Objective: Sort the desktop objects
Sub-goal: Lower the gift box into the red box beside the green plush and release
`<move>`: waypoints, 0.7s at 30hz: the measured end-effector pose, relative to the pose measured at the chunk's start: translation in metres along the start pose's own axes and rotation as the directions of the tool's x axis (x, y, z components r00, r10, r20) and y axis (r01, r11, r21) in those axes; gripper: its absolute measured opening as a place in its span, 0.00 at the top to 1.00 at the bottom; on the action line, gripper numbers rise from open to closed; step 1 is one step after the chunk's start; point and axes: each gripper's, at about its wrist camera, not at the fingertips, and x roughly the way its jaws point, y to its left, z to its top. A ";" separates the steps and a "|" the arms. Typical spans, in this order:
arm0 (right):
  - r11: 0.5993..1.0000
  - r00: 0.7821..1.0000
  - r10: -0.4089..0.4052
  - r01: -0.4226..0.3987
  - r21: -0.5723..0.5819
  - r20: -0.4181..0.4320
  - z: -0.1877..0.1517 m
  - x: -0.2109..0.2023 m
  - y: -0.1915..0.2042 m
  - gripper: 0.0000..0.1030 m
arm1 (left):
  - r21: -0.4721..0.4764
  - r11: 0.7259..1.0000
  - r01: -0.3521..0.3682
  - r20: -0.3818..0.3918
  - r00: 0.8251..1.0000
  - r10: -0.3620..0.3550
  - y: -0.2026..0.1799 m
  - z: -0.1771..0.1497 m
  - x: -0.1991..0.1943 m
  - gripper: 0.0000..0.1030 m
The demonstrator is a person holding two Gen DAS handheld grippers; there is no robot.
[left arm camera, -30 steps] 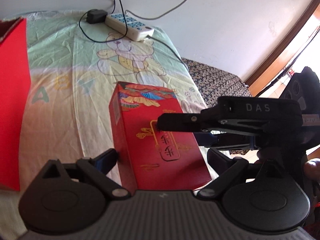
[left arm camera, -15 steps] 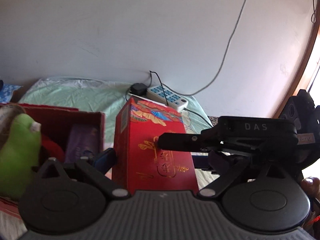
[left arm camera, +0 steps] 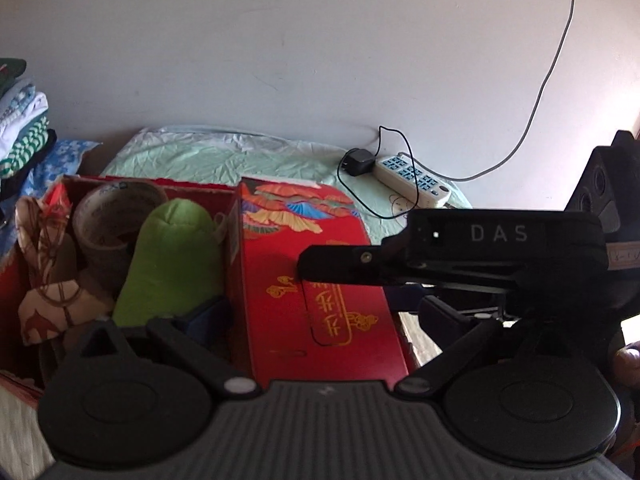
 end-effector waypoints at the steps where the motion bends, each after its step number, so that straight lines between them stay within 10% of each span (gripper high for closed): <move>1: 1.000 1.000 -0.022 0.022 -0.020 0.007 -0.001 0.001 0.005 0.39 | 0.001 1.000 0.004 -0.010 1.000 -0.004 0.005 -0.001 0.002 0.04; 21: 0.988 0.975 -0.147 0.136 0.078 0.164 -0.023 -0.023 0.025 0.48 | 0.118 0.968 0.221 -0.005 0.975 -0.222 0.020 -0.010 -0.032 0.04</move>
